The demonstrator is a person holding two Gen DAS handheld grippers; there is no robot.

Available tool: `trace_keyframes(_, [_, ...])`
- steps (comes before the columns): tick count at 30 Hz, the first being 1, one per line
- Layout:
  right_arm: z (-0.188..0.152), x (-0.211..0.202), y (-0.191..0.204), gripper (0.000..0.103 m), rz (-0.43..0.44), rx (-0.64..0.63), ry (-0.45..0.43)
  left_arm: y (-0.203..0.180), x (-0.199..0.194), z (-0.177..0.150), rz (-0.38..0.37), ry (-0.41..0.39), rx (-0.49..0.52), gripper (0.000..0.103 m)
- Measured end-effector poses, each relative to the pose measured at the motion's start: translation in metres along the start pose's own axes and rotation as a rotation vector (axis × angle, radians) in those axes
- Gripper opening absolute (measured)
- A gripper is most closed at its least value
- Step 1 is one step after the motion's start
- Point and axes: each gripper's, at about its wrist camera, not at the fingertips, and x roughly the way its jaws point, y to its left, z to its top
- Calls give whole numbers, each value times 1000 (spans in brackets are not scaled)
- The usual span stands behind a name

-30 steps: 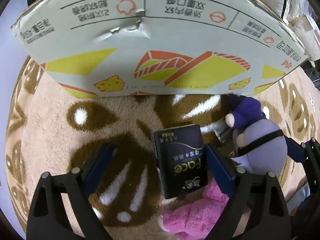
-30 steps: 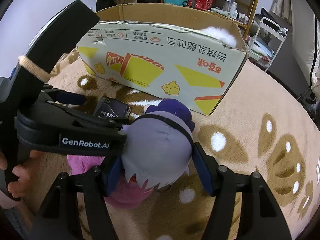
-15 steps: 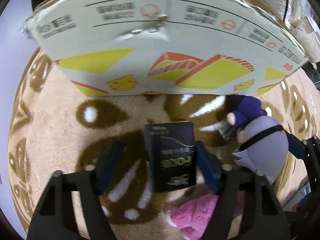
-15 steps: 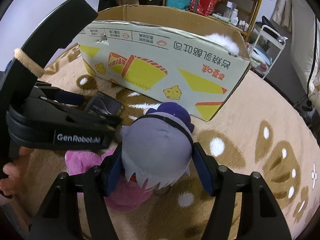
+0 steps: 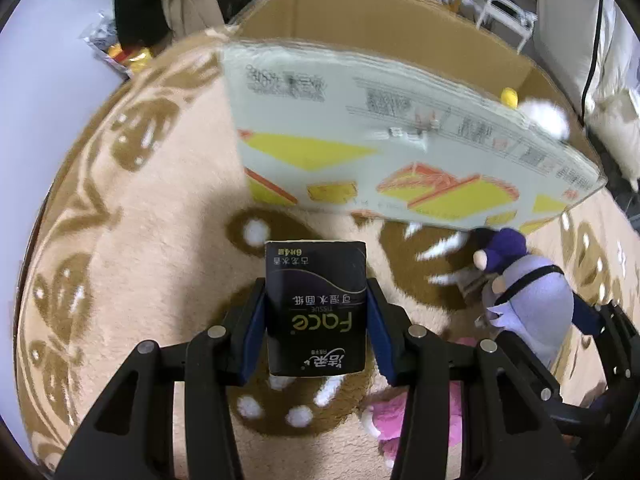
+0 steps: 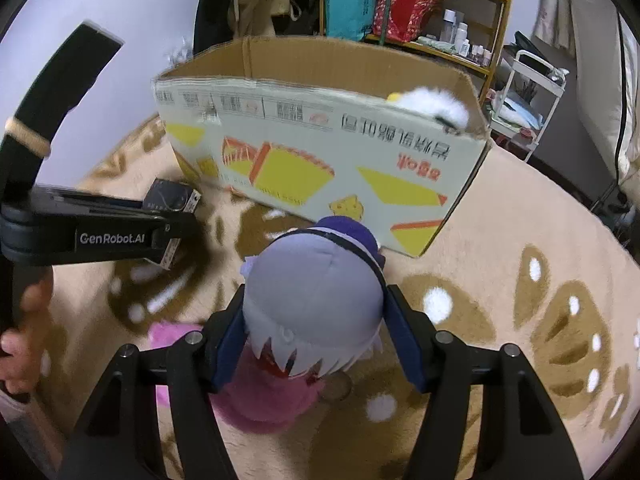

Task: Organize soft objects
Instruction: 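Lift the tissue pack with the left tool while the right tool carries the doll over the box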

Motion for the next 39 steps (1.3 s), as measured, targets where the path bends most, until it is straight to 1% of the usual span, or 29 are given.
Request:
trace_keyframes(5, [3, -19, -4, 68, 11, 46, -56, 12, -37, -3, 48, -121, 5, 45])
trace_keyframes(6, [3, -23, -6, 68, 17, 54, -68, 4, -39, -3, 52, -136, 8, 45])
trace_keyframes(13, [7, -55, -12, 68, 60, 118, -148, -6, -79, -12, 107, -278, 59, 45])
trace_keyframes(15, [6, -64, -13, 68, 58, 120, -168, -9, -90, -15, 116, -318, 67, 45])
trace_keyframes(18, [8, -82, -14, 68, 58, 120, -222, -10, -108, -18, 123, -392, 71, 45])
trace_keyframes(22, [12, -99, -17, 68, 29, 121, -279, -7, -126, -18, 113, -463, 52, 45])
trace_keyframes(26, [17, -112, -25, 68, 11, 149, -346, -10, -139, -16, 141, -530, 67, 45])
trace_keyframes(29, [23, -122, -26, 68, -21, 149, -407, -15, -148, -13, 170, -588, 83, 45])
trace_keyframes(34, [36, -134, -28, 68, -57, 155, -510, -19, -156, -4, 189, -648, 92, 45])
trace_keyframes(37, [43, -136, -27, 68, -84, 158, -553, -21, -157, 3, 196, -679, 99, 45])
trace_keyframes(39, [48, -134, -26, 68, -109, 156, -566, -22, -157, 8, 203, -695, 106, 45])
